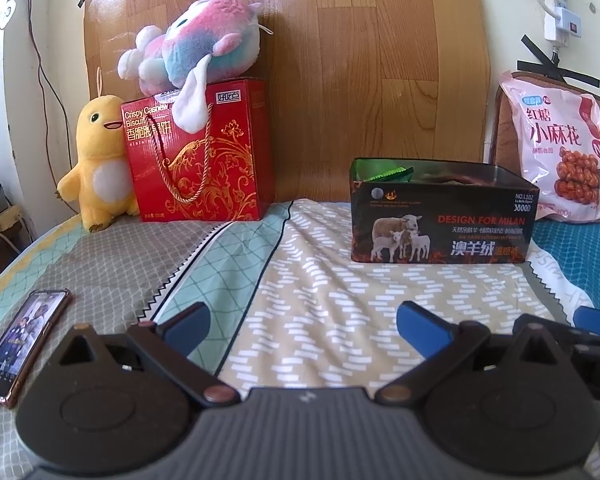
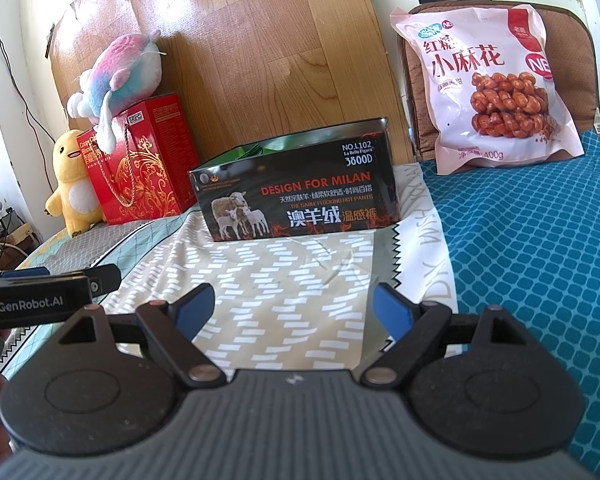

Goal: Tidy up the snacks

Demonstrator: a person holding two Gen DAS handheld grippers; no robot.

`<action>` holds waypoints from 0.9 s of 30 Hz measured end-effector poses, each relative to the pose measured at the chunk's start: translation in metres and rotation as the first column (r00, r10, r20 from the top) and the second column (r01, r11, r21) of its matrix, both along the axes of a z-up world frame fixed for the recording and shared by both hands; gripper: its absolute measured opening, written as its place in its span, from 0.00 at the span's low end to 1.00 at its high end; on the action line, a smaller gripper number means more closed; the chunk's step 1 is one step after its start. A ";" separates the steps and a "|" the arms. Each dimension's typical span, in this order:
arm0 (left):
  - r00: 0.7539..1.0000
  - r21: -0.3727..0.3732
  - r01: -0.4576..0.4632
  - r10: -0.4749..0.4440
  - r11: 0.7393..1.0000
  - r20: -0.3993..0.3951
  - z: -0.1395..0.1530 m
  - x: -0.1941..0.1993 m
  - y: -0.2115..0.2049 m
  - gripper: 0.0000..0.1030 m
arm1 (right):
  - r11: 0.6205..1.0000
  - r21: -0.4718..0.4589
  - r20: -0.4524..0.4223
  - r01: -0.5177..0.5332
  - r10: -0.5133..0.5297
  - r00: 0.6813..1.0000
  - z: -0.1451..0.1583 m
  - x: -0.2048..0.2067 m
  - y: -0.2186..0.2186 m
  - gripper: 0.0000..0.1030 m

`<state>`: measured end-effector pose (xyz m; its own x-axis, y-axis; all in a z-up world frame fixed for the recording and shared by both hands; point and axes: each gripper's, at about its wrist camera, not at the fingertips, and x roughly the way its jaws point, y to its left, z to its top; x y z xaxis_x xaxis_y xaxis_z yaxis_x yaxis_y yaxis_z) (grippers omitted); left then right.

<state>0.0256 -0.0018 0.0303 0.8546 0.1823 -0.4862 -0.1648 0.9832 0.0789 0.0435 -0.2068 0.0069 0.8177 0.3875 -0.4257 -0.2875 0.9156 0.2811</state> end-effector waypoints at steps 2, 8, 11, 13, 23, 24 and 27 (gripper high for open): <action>1.000 0.001 -0.001 0.001 1.000 0.000 0.000 0.000 0.000 1.00 | 1.000 0.000 0.000 0.000 0.000 1.000 0.000 0.000 0.000 0.86; 1.000 0.002 -0.001 0.001 1.000 0.000 0.000 0.000 0.000 1.00 | 1.000 0.000 0.000 0.000 0.000 1.000 0.000 0.000 0.000 0.86; 1.000 0.004 -0.002 0.002 1.000 0.001 0.000 0.000 0.000 1.00 | 1.000 0.000 -0.001 0.000 0.000 1.000 0.000 0.000 0.000 0.86; 1.000 0.003 -0.002 0.002 1.000 0.001 0.000 0.000 0.000 1.00 | 1.000 0.000 -0.001 0.000 0.000 1.000 0.000 0.000 0.000 0.86; 1.000 0.000 0.007 -0.007 1.000 0.000 0.000 0.001 0.000 1.00 | 1.000 0.000 -0.001 0.000 0.000 1.000 0.000 0.000 0.000 0.86; 1.000 0.000 0.007 -0.007 1.000 -0.001 0.000 0.001 0.000 1.00 | 1.000 0.000 -0.001 0.000 0.000 1.000 0.000 0.000 0.000 0.86; 1.000 0.007 0.001 0.000 1.000 -0.010 -0.001 0.002 0.000 1.00 | 1.000 0.000 -0.001 0.000 0.000 1.000 0.000 0.000 0.000 0.86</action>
<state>0.0277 -0.0019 0.0290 0.8500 0.1854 -0.4930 -0.1634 0.9827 0.0876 0.0434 -0.2066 0.0071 0.8175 0.3871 -0.4264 -0.2871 0.9158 0.2810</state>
